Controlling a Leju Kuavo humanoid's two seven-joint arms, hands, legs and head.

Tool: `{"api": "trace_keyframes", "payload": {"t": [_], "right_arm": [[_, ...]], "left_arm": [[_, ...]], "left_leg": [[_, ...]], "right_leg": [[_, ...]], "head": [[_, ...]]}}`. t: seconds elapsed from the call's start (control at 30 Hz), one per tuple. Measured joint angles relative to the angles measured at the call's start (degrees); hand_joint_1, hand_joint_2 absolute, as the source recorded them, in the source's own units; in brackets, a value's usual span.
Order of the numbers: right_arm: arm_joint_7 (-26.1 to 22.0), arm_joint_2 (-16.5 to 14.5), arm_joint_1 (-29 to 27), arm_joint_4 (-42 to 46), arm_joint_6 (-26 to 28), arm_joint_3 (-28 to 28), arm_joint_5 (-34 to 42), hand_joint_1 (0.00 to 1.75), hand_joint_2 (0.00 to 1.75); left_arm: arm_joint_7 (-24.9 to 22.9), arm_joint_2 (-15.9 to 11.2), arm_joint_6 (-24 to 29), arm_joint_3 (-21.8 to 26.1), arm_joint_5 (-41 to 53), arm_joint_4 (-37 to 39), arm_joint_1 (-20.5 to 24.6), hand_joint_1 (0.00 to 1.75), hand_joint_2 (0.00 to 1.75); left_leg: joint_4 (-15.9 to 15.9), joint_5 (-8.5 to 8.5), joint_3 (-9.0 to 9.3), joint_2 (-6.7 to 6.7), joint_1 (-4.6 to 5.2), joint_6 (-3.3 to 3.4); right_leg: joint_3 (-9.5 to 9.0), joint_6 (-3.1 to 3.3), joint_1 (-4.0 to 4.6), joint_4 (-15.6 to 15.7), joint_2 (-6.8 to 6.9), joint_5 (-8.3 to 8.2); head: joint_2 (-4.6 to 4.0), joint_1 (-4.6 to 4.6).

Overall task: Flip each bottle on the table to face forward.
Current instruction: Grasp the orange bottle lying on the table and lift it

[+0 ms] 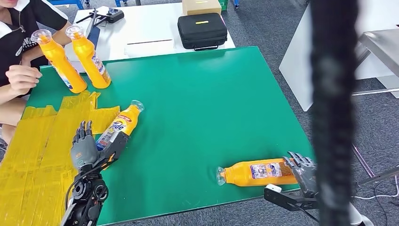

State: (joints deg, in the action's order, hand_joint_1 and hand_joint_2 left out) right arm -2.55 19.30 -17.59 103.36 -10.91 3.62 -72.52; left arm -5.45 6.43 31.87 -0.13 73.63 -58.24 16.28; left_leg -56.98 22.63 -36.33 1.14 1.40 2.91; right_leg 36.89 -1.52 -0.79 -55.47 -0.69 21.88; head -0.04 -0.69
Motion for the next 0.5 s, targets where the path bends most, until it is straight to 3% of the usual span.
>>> {"api": "trace_keyframes", "payload": {"t": [0.07,0.1,0.2,0.33,0.5], "right_arm": [[0.0,0.0,0.1,-0.4,0.0,0.0,0.0,0.00,1.75],[0.0,0.0,0.2,-0.6,0.0,-0.1,0.0,0.43,1.75],[0.2,0.0,0.6,-1.2,0.4,-0.3,-0.2,1.74,1.75],[0.5,-0.3,1.1,-2.2,2.5,-0.6,-1.2,1.75,1.75],[0.3,-1.4,1.8,-3.2,4.7,-0.6,-3.1,1.75,1.75]], "left_arm": [[-0.6,0.0,0.4,-0.1,0.7,0.0,0.0,0.00,1.31],[-1.0,0.0,0.8,-0.2,1.3,0.0,0.0,0.00,1.75],[-1.6,0.0,2.0,-0.2,2.2,0.0,0.0,0.00,1.75],[1.0,0.2,2.8,-0.3,-0.6,-0.9,-0.2,0.00,1.75],[7.8,1.1,3.5,-1.6,-9.1,-4.9,-1.3,0.00,1.75]], "left_leg": [[0.0,0.00,0.00,0.00,0.00,0.00],[0.0,0.00,0.00,0.00,0.00,0.00],[0.0,0.00,0.00,0.00,0.00,0.00],[0.0,0.00,0.00,0.01,0.00,0.00],[0.0,0.00,0.00,0.00,0.00,0.01]], "right_leg": [[0.00,0.00,0.00,0.0,0.00,0.00],[0.00,0.00,0.00,0.0,0.00,0.00],[0.00,0.00,0.00,0.0,0.00,0.00],[-0.01,0.00,0.00,0.0,0.00,0.00],[-0.01,0.00,0.00,0.0,0.00,0.00]], "head": [[0.00,0.01],[0.00,0.01],[0.00,0.01],[0.00,0.01],[0.00,0.01]]}}
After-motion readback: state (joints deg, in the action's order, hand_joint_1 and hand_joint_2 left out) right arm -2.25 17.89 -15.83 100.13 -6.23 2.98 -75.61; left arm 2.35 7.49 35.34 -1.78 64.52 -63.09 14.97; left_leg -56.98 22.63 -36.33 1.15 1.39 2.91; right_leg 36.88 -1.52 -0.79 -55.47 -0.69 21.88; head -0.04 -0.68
